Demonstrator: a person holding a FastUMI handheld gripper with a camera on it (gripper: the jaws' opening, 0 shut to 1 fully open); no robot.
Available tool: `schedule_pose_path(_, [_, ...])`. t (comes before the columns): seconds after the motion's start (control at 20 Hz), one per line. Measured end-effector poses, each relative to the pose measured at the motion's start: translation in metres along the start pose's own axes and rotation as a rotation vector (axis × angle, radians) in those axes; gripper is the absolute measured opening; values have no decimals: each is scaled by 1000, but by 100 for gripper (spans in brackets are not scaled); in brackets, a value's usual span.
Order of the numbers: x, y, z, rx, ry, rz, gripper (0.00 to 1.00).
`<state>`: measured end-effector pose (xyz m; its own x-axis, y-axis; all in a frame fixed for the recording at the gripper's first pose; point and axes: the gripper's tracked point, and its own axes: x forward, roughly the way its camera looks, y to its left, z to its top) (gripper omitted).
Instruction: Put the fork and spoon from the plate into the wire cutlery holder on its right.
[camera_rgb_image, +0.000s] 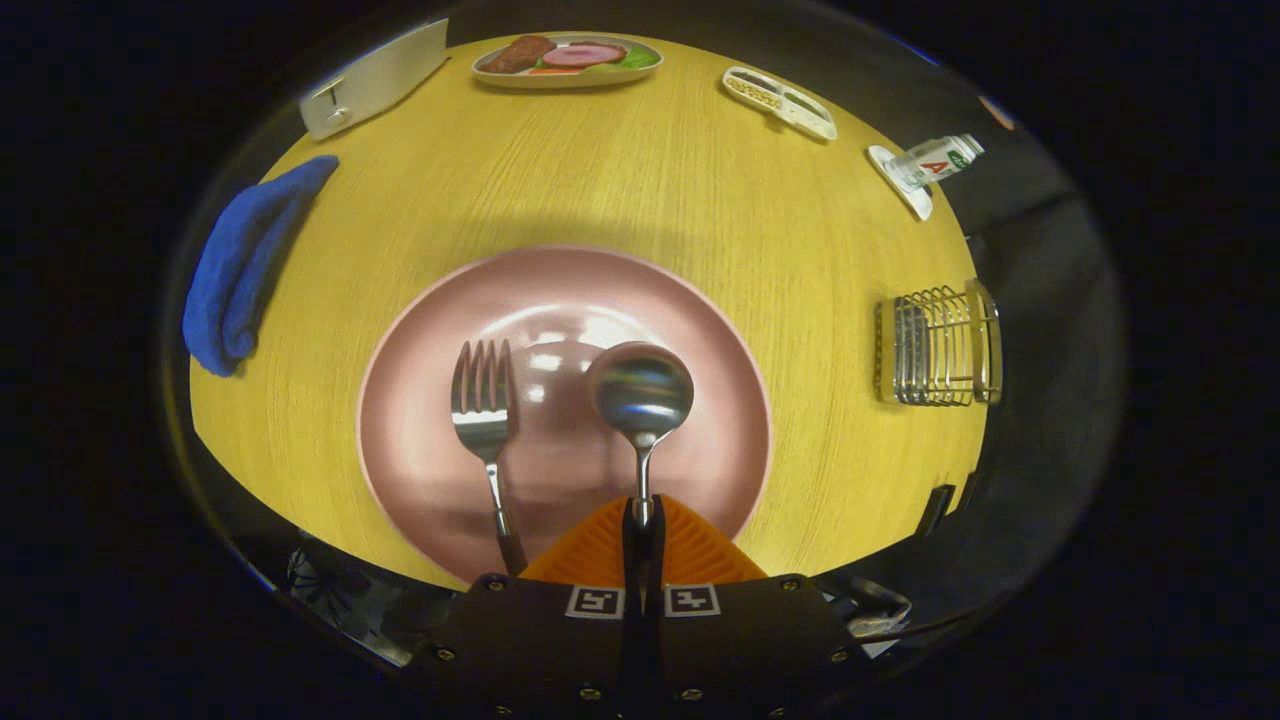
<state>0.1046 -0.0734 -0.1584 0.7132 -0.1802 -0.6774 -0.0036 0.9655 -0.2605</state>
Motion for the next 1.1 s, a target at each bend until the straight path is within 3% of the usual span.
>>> schedule_pose_path(0.35, [-28, -57, 22, 168, 2, -82, 0])
schedule_pose_path(0.7, [-45, -151, 27, 286, 54, -191, 1])
schedule_pose_path(0.9, [-41, -198, 22, 323, 131, -226, 1])
schedule_pose_path(1.1, [-25, -226, 20, 318, 221, -208, 0])
